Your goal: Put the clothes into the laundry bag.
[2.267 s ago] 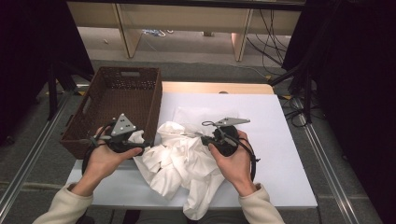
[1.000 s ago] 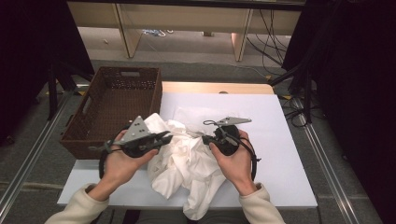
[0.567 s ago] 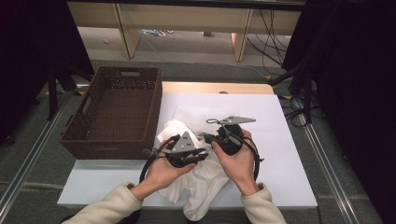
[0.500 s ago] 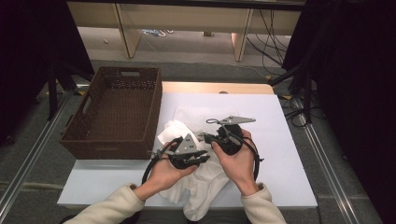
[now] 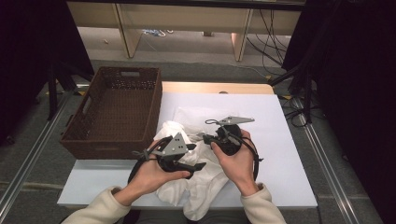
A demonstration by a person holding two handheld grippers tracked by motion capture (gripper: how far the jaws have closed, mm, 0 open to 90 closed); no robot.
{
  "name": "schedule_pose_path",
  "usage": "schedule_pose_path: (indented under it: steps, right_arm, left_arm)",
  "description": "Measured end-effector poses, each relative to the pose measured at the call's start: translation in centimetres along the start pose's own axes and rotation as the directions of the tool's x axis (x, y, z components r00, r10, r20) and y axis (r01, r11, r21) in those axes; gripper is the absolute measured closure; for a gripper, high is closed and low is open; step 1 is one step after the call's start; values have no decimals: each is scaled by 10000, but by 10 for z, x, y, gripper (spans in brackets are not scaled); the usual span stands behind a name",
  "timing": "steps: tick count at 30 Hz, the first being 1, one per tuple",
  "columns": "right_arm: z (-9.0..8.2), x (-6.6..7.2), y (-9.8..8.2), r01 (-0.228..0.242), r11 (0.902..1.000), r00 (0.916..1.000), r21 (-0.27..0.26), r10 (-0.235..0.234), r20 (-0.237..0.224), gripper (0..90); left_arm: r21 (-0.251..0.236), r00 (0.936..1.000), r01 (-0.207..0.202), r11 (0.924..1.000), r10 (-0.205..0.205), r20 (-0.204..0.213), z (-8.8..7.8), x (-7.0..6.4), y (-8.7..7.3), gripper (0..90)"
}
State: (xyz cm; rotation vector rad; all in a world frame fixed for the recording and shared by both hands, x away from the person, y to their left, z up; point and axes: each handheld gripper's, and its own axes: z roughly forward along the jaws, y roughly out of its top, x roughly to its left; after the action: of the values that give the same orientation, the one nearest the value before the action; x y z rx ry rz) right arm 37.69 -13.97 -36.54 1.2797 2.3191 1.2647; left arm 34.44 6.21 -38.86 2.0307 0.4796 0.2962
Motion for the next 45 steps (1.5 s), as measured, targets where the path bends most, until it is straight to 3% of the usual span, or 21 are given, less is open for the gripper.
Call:
schedule_pose_path:
  steps: [6,7,8,10,11,12,14,16,18,20,24,25,27,31,34,36,37,41,42,43,45]
  right_arm:
    - [-1,0,1,-13,10000,10000,65,13,72,900]
    - [-1,-1,1,74,10000,9999,4,-74,88,900]
    - [-1,-1,1,110,9999,9999,-16,-110,120,900]
    - [-1,-2,1,100,9999,9999,-34,-100,106,900]
    - [-2,-1,1,-194,9998,9998,16,194,78,900]
    - [-2,-3,1,9,10000,10000,30,-9,60,900]
    - [-2,-4,1,-137,9999,9999,-3,137,69,900]
    - [-4,-7,2,-48,10000,9999,-9,48,132,900]
    - [-4,-8,2,-356,9994,9993,-15,356,117,900]
    - [-5,-9,2,-149,9999,9998,-13,150,142,900]
    - [-3,-10,1,3,10000,9998,35,-3,205,900]
    - [-4,-8,1,-425,9987,9990,270,420,175,900]
    - [-4,-9,0,-362,9991,9991,220,357,237,900]
    - [-3,-9,0,-144,9997,9997,180,140,211,900]
    - [-4,-9,0,-379,9992,9991,149,376,216,900]
    - [-4,-11,0,-119,9998,9997,135,116,205,900]
    - [-4,-10,0,-254,9996,9993,122,251,270,900]
    - [-4,-7,1,-47,9998,9996,-193,52,260,900]
    - [-6,-5,2,-212,9995,9996,-215,216,191,900]
    - [-7,-3,2,-156,9994,9996,-312,163,242,900]
    - [-10,-2,2,-10,9996,9995,-298,20,327,900]
  left_arm:
    - [9,9991,-49,10000,49,-419,-12,12,6,273]
    - [75,10000,-58,10000,58,21,-8,16,4,271]
    - [405,9966,-174,9990,206,-798,-8,22,2,270]
    - [742,9977,9,9972,41,-672,2,31,-5,268]
    - [733,9981,259,9970,-217,-582,9,31,-10,262]
    - [961,9990,152,9953,-110,-436,15,32,-13,260]
    - [1245,10000,47,9922,-41,-54,28,29,-17,257]
    - [1382,9997,-239,9901,234,56,39,25,-18,246]
    - [1696,9987,-511,9842,515,22,48,23,-17,246]
    - [2051,9961,-808,9754,865,-187,57,24,-15,282]
    - [2515,9944,-690,9654,868,-604,74,24,-17,402]
    - [2647,9925,-727,9616,959,-759,77,25,-18,456]
    - [2820,9886,-789,9562,1113,-1010,81,27,-17,563]
    - [2638,9925,-415,9637,702,-1002,79,28,-17,733]
    - [1769,9958,587,9825,-453,-791,66,30,-15,766]
    - [1033,9904,1327,9858,-1280,-514,54,28,-10,771]
    - [637,9877,1547,9859,-1527,-340,46,26,-5,772]
    - [10,9836,1783,9840,-1782,-275,32,15,6,773]
    - [-99,9838,1782,9839,-1783,-179,31,15,7,773]
    - [-175,9811,1919,9813,-1923,-230,32,14,8,773]
    - [-161,9831,1786,9838,-1791,-373,34,14,9,773]
